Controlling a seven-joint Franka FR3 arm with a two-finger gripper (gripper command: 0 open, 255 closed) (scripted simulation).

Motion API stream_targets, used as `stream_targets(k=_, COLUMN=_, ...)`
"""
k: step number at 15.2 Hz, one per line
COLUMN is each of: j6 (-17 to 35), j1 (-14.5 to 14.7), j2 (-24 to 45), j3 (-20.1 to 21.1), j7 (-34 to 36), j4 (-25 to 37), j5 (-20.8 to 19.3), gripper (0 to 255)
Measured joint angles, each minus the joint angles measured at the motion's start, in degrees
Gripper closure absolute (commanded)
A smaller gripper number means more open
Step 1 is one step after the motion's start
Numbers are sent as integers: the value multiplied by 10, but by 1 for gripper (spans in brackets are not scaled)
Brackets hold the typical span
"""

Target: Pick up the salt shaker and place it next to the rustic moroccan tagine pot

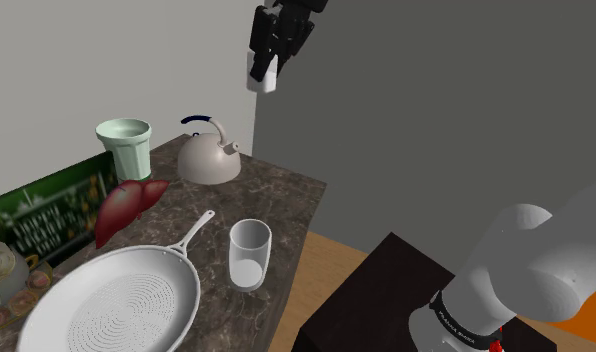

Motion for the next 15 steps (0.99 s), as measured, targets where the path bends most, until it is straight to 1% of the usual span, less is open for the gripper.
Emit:
stream_targets(k=7, j6=-14, j1=30, j2=-64, j3=54, j7=78, j4=-44, j5=14, gripper=255)
stream_targets(k=15, j6=-38, j1=56, j2=-92, j3=133, j7=179, j4=-38, j5=26, gripper=255)
